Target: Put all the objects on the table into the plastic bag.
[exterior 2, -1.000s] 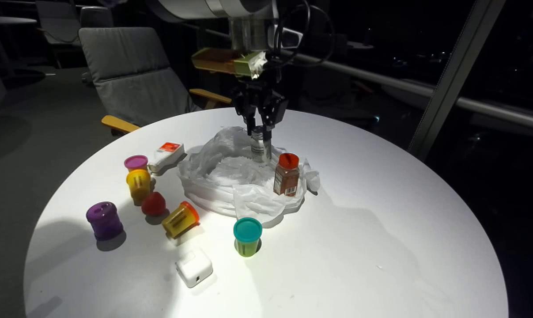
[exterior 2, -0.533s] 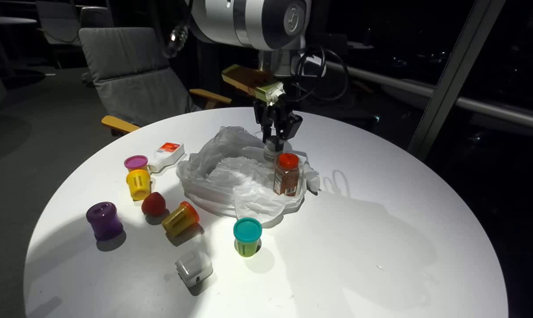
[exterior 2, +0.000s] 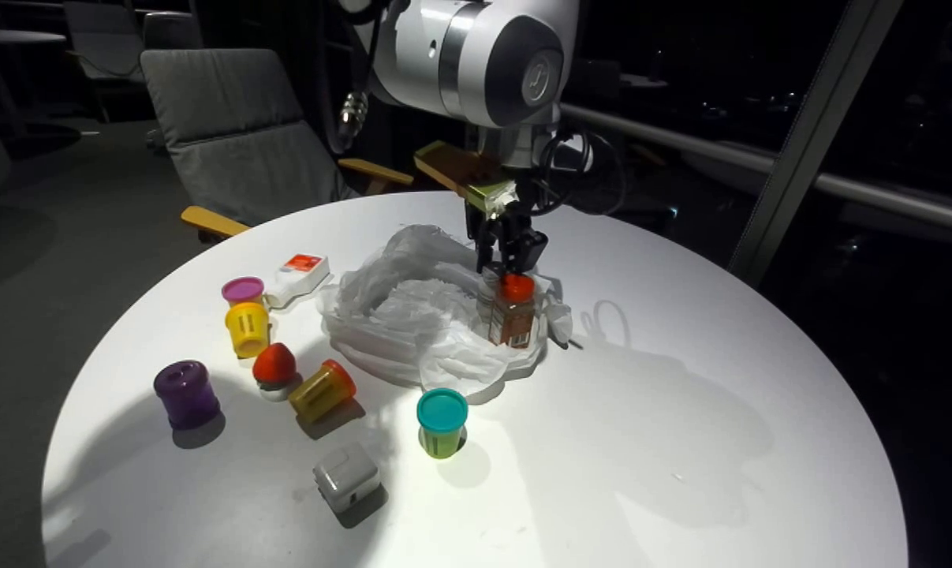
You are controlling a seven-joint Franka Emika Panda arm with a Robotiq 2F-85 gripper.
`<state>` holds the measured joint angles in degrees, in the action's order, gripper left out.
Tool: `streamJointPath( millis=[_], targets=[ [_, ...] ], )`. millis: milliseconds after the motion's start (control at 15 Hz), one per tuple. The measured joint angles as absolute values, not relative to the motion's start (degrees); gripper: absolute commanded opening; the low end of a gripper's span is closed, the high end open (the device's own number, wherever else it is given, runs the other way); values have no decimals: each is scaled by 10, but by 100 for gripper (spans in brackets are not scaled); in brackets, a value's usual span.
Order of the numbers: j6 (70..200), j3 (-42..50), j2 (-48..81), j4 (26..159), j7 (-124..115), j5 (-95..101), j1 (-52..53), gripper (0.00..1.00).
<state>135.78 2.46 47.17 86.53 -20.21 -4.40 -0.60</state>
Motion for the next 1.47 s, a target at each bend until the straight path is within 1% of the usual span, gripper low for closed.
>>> streamJointPath(
  millis=[67, 133, 200, 467, 667, 1000, 1267, 1467],
  targets=[
    [1359, 25, 472, 865, -202, -44, -5, 93],
    [1362, 25, 470, 865, -201, -43, -3, 99],
    [1364, 26, 464, 867, -200, -40, 1, 100],
    [1365, 44, 397, 909, -201, -4, 36, 100],
    [1364, 55, 310, 991, -201, 23, 56, 99],
    [1367, 58, 180, 1149, -194, 49, 53, 100],
    [1427, 57, 109, 1278, -166, 45, 29, 100],
    [1479, 56, 102, 1348, -135, 38, 11, 100]
  ],
)
